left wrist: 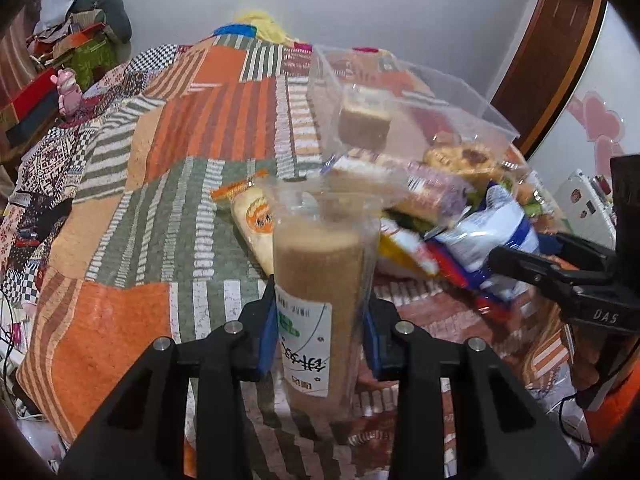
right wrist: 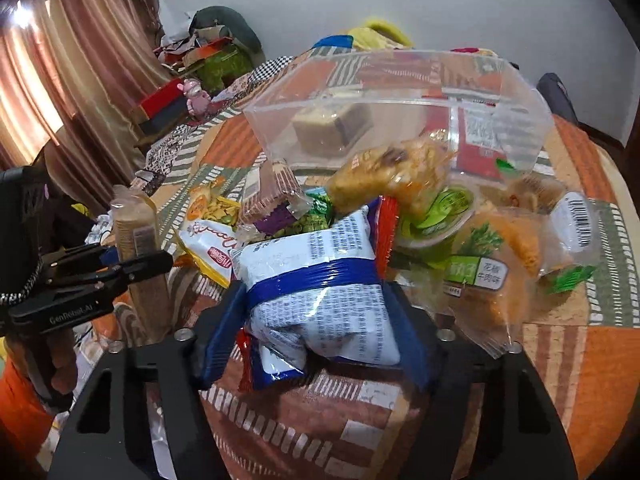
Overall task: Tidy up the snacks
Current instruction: 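Lift chip bag into the clear box with right tool and release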
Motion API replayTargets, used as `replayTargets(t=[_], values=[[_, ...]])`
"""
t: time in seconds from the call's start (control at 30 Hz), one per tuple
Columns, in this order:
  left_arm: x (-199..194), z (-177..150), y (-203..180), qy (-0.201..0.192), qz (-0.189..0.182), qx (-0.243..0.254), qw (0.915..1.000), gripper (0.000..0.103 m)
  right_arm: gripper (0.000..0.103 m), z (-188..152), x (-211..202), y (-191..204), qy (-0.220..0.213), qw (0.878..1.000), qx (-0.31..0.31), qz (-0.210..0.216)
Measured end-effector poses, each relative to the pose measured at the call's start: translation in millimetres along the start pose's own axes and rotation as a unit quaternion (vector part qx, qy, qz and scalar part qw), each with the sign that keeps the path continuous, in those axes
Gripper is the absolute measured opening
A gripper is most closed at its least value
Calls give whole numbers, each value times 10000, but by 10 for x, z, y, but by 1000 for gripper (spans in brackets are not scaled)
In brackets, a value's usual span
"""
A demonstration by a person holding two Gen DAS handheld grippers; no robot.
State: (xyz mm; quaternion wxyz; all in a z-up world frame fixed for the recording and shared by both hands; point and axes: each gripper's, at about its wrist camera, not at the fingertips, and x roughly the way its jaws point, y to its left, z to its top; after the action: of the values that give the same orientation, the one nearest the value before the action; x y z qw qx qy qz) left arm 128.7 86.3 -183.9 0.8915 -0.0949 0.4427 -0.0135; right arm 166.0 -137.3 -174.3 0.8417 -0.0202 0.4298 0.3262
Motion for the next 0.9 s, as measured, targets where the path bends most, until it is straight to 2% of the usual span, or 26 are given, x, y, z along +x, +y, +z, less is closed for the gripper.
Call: replayTargets(t=[0.1,0.17,0.33,0.43,0.53,0.57,0.67,0.77,0.9], values=[[-96,74,-31,-140,-46,0,9999,35,51,22,-96,-28,-126,9999,3,-25],[-168,134,-65,-257,-61,43,9996,35,43,36,-138,-41,-212,9998,15,-19],[-307,286,-149,-498,-162,104,9986,35,38,105,-192,-29,-371,9993,21,-95],[-361,344,-195,-604,-189,124,9979,35,38,120,-197,-4,-394,9989,-84,-242],[-391,360,-242,-632,-270,136,9975,35,48,103,-132,55,-277,9985,-238,-410],[-391,353,-249,-625,-277,143,9976,35,58,93,-95,55,-204,9980,-273,-530],[-357,319,-261,-551,-286,150,9980,35,77,76,60,112,49,9973,-450,-581],[-297,272,-244,-441,-299,127,9985,35,86,75,261,111,311,9972,-431,-533],[-235,219,-210,-325,-278,115,9990,35,89,107,441,17,460,9984,-166,-298]])
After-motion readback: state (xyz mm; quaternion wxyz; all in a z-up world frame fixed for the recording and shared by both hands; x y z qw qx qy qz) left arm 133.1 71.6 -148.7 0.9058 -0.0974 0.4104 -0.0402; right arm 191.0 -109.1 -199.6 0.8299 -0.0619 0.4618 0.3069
